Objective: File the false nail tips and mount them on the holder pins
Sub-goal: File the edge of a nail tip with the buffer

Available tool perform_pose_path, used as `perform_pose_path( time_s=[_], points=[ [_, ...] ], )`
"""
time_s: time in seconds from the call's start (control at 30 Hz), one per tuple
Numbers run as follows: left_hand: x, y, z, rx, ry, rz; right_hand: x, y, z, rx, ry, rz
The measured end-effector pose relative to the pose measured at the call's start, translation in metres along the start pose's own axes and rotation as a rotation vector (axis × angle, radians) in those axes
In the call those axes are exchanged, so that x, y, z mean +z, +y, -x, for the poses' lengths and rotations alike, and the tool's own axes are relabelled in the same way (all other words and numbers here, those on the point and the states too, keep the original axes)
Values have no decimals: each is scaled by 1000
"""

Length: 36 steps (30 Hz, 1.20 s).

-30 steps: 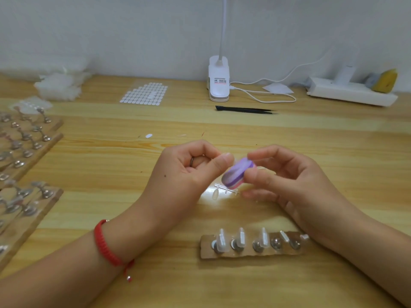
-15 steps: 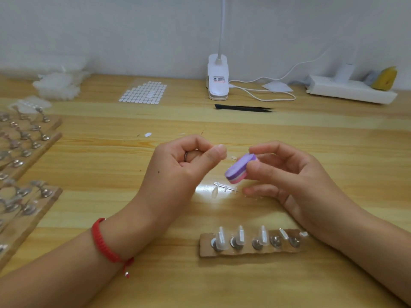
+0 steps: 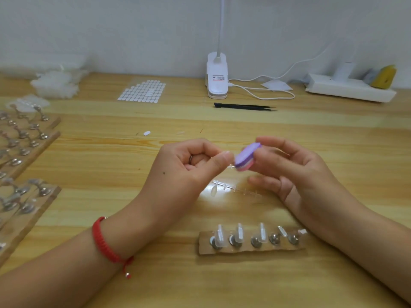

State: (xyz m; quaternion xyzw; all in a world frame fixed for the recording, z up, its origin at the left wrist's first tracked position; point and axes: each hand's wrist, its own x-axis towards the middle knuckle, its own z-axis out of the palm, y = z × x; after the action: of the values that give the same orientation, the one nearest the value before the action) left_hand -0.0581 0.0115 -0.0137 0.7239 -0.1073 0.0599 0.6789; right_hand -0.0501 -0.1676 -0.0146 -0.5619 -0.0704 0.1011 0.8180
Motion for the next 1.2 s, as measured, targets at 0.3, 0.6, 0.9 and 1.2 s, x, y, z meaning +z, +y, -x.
perform_pose_path(
  time_s=[0.3, 0.6, 0.9, 1.2],
  points=[
    [-1, -1, 0, 8, 5, -5, -1, 0, -2, 7, 21, -39],
    [-1, 1, 0, 6, 15, -13, -2, 0, -3, 13, 24, -65],
    [-2, -1, -1, -6, 8, 4, -5, 1, -4, 13, 28, -81],
    [0, 1, -1, -10, 18, 8, -5, 0, -5, 14, 43, -89]
  ],
)
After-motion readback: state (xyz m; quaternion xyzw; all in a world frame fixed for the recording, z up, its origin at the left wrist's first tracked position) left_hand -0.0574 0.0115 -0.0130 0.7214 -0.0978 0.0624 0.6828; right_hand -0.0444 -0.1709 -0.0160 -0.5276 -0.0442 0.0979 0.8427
